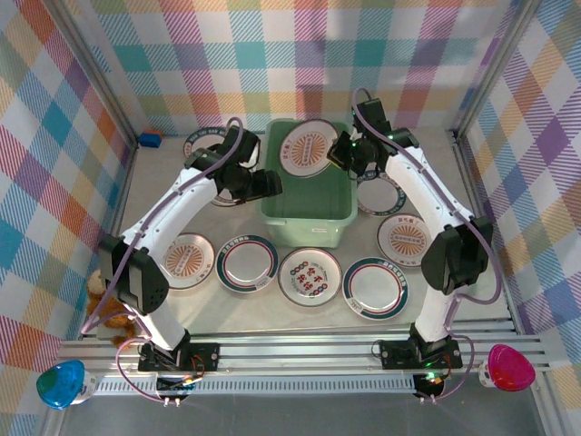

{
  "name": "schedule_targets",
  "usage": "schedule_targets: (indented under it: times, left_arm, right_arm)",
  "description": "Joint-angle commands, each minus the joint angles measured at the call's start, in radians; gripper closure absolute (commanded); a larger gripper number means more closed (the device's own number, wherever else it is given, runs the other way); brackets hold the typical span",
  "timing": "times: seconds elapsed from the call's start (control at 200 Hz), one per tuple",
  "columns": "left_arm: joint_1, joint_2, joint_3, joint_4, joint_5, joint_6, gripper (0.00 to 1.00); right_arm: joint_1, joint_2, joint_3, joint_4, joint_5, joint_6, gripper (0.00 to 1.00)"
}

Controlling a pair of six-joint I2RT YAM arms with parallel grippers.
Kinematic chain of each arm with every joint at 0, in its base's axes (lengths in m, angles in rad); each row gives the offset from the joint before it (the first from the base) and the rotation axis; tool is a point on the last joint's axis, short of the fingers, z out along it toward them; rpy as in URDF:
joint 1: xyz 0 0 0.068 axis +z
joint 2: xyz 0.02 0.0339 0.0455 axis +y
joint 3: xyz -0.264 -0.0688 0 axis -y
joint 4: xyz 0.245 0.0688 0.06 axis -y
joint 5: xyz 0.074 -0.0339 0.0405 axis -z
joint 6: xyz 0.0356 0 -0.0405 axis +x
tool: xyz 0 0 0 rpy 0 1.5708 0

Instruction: Place the plates into the plastic bin on the countertop

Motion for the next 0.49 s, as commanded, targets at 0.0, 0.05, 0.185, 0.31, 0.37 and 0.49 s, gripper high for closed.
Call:
schedule_targets:
  times: [0.0, 0.05, 0.185, 0.31, 0.37, 0.49]
  left_arm:
    - [-0.017, -0.022, -0.049, 0.043, 0.111, -0.022, 0.34]
    - [-0.026, -0.022, -0.064, 0.062, 0.128, -0.040, 0.34]
    - [-0.056, -0.028, -0.075, 0.096, 0.145, -0.071, 0.35]
    - [-0.066, -0.039, -0.082, 0.115, 0.145, -0.086, 0.34]
    - [-0.065, -0.045, -0.074, 0.108, 0.117, -0.070, 0.33]
    - [-0.046, -0.051, -0.033, 0.047, 0.061, -0.022, 0.31]
  right_arm:
    - [0.011, 0.023, 0.086, -0.032, 0.050, 0.031, 1.00]
    - [0.012, 0.035, 0.099, -0.039, 0.056, 0.040, 1.00]
    - [0.017, 0.061, 0.130, -0.061, 0.080, 0.052, 1.00]
    - [0.024, 0.099, 0.162, -0.087, 0.090, 0.065, 1.00]
    - [0.028, 0.116, 0.169, -0.083, 0.087, 0.076, 1.00]
    - [0.043, 0.153, 0.195, -0.089, 0.094, 0.081, 1.00]
